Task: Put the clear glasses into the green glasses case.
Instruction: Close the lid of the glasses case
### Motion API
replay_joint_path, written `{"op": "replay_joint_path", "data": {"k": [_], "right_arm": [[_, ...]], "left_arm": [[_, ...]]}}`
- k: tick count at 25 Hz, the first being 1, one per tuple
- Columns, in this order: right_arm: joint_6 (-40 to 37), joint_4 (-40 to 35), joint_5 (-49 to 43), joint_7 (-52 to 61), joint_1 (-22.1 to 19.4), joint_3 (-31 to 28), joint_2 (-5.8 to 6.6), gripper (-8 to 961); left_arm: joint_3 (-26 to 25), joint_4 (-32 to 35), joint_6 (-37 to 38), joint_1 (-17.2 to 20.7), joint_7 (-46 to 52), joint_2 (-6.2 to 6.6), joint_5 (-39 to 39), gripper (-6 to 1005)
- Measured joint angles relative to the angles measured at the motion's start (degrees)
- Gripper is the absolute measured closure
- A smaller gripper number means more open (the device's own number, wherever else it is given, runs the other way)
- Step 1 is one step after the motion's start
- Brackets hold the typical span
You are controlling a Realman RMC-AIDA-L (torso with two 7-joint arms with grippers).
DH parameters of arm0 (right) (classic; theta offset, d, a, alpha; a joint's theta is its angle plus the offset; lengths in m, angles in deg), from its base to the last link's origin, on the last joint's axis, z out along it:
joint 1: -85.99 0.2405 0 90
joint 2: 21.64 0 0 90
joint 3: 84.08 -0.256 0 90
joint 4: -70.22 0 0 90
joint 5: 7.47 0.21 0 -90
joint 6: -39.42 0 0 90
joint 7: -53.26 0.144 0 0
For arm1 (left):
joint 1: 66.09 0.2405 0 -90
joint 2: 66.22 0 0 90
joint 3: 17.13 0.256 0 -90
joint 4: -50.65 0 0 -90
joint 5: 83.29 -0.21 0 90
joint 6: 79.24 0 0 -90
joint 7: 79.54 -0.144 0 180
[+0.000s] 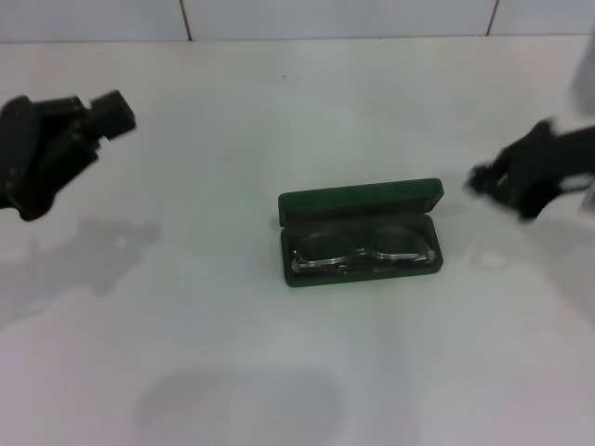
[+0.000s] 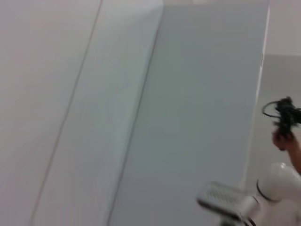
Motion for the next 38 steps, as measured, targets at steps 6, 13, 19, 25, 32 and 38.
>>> {"op": "replay_joint_path", "data": {"k": [6,13,19,25,32,38], "right_arm": [[-2.35,-0.18,11.38,-3.00,-3.40,-18.17,0.17,848],[-4.09,11.28,22.92,-13.35,-7.58,-31.16,0.34,848],[-11.84,25.17,32.48,-24.87,-8.20,-40.94,0.61,848],[-16.21,33.67,33.00,-30.53,-7.97,-44.84,0.64,848],[-16.77,37.60,33.05,-32.41,-8.12,-45.00,0.65,848],[-16.92,38.86,33.05,-33.02,-8.13,-45.13,0.65,847]], "left_arm": [[-0.09,0.04,-0.43,-2.95,1.59,-1.26,-4.07,938],[-0.14,-0.06,-4.12,-9.33,3.98,-3.50,-8.70,941],[-0.08,0.07,-12.94,-16.68,8.33,-5.11,-17.28,941],[0.01,0.08,-22.72,-23.13,10.08,-7.72,-27.71,939],[0.12,-0.36,-33.79,-26.51,13.36,-10.25,-38.07,928],[0.12,-0.63,-34.86,-26.04,13.27,-10.30,-37.26,835]]}}
